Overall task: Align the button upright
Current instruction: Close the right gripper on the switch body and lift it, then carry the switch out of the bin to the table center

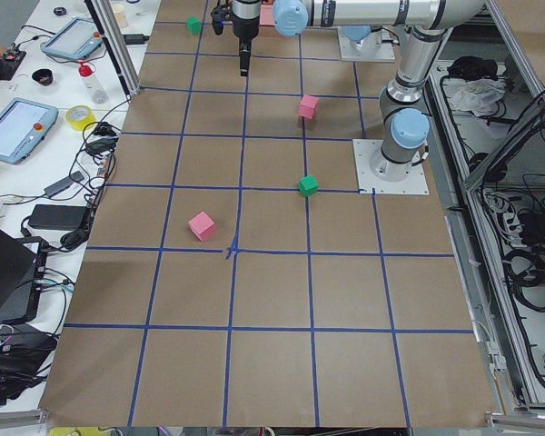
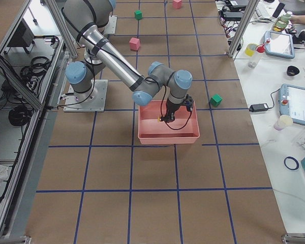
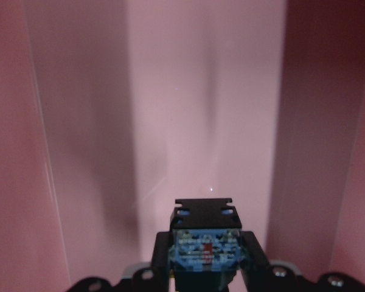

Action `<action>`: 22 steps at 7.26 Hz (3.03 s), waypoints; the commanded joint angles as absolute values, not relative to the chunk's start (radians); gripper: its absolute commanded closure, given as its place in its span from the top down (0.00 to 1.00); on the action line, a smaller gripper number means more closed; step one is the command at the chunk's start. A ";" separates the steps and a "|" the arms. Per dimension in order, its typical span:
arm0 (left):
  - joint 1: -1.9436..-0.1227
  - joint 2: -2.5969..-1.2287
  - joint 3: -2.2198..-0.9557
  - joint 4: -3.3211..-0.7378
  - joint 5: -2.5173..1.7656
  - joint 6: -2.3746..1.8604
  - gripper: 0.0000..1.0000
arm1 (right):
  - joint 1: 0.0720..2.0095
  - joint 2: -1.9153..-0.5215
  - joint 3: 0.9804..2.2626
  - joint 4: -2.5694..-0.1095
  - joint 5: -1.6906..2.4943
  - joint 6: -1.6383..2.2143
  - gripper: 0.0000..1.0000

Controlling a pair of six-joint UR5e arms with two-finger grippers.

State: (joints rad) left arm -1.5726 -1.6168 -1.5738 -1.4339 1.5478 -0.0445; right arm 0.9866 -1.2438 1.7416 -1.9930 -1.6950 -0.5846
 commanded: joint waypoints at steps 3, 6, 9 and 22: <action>-1.572 -1.617 -1.574 -1.433 1.546 -0.044 1.00 | 1.073 -1.325 1.583 -1.756 -1.613 -0.551 0.00; -1.572 -1.618 -1.574 -1.433 1.546 -0.044 1.00 | 1.413 -1.295 1.583 -1.769 -1.592 -0.152 0.00; -1.572 -1.618 -1.574 -1.433 1.546 -0.044 1.00 | 1.727 -1.142 1.575 -2.057 -1.576 0.165 0.00; -1.568 -1.618 -1.574 -1.433 1.546 -0.043 1.00 | 1.871 -0.861 1.385 -2.121 -1.407 0.206 0.01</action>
